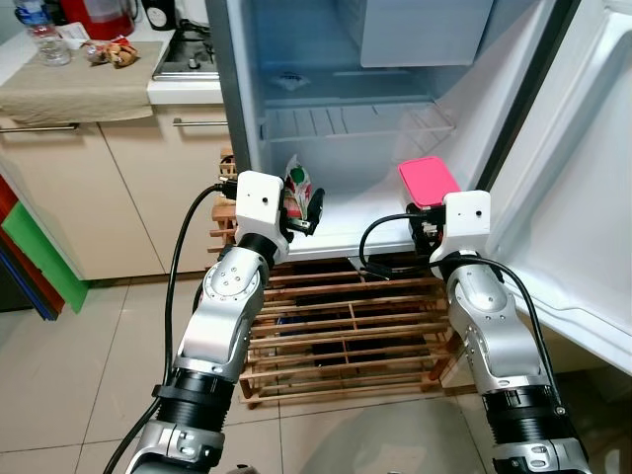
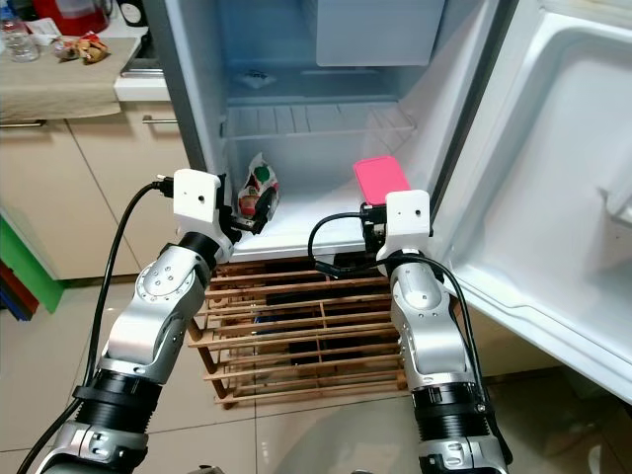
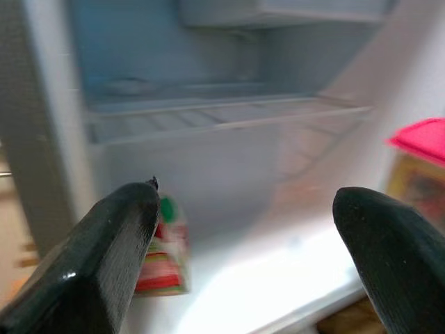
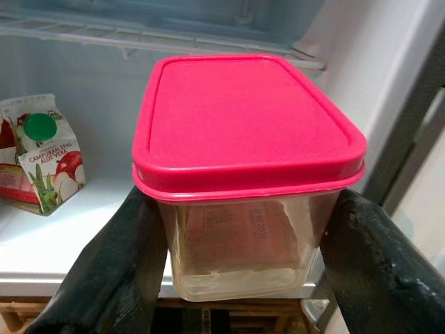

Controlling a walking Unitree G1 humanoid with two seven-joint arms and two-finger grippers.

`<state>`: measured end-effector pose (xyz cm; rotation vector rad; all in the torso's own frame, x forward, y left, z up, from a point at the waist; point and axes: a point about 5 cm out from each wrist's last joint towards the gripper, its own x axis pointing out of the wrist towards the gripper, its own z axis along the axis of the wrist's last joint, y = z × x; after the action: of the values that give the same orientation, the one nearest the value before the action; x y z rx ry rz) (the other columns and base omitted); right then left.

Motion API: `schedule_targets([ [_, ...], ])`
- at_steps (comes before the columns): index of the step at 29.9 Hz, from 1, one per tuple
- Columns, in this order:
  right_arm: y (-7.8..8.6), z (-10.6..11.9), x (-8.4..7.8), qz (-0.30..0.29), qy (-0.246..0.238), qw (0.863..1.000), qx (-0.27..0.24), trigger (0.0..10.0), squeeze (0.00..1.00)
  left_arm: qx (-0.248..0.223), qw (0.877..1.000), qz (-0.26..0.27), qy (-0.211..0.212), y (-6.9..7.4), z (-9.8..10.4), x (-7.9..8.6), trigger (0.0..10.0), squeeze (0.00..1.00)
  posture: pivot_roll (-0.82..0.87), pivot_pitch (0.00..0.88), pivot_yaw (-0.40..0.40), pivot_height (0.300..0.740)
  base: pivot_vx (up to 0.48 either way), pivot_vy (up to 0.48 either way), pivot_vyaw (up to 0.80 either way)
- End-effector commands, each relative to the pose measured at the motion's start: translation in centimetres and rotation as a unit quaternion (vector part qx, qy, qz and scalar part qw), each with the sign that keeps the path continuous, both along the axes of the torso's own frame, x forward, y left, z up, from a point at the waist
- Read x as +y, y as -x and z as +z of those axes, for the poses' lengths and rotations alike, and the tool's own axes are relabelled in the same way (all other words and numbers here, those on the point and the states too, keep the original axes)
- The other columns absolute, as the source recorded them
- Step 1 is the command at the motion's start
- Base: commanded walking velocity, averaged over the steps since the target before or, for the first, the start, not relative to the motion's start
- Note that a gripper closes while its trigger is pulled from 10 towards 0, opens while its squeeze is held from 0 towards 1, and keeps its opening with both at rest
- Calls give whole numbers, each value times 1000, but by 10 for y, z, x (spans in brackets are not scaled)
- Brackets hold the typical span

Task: Restocking fridge

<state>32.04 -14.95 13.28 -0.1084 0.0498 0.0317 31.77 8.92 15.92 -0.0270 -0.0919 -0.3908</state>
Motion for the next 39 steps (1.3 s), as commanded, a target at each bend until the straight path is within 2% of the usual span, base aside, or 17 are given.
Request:
schedule_targets([
  [1, -2, 2, 1, 3, 4, 1000, -1, 10000, 0, 10, 999, -53, -7, 9, -2, -8, 10000, 0, -34, 0, 7, 740, 0, 0, 0],
  [7, -5, 1, 6, 12, 2, 1000, 1, 10000, 0, 19, 999, -42, -14, 13, -6, 2, 10000, 0, -19, 0, 3, 740, 0, 0, 0],
  [10, -9, 4, 12, 21, 3, 1000, -6, 10000, 0, 6, 999, -39, -19, 15, -2, 3, 10000, 0, -6, 0, 0, 740, 0, 0, 0],
  [14, -13, 6, 16, 24, -2, 1000, -14, 10000, 0, -11, 998, -58, -32, 23, 6, 1, 10000, 0, 15, 0, -4, 740, 0, 0, 159],
  [16, -16, 5, 16, 20, -2, 1000, -9, 10000, 0, -4, 994, -92, -52, 31, 4, 3, 10000, 0, 17, 0, -4, 740, 0, 0, 591],
  [19, -16, 5, 16, 18, -3, 1000, -7, 10000, 0, 2, 993, -103, -58, 34, 3, 3, 10000, 0, 20, 0, -6, 740, 0, 0, 350],
  [23, -20, 4, 21, 24, -9, 1000, -8, 10000, 0, 37, 987, -126, -91, 38, -13, 14, 10000, 0, 32, 0, -9, 740, 0, 0, 0],
  [27, -23, 5, 28, 33, -9, 999, -12, 10000, 0, 40, 988, -122, -87, 38, -15, 13, 10000, 0, 43, 0, -6, 740, 0, 0, 0],
  [31, -28, 6, 36, 37, -14, 999, -14, 10000, 0, 36, 985, -144, -87, 45, -12, 5, 10000, 0, 61, 0, -1, 740, 0, 0, 0],
  [39, -30, 1, 42, 33, -24, 999, -12, 10000, 0, 39, 984, -147, -97, 51, -11, 13, 10000, 0, 86, 0, 3, 740, 0, 0, 0],
])
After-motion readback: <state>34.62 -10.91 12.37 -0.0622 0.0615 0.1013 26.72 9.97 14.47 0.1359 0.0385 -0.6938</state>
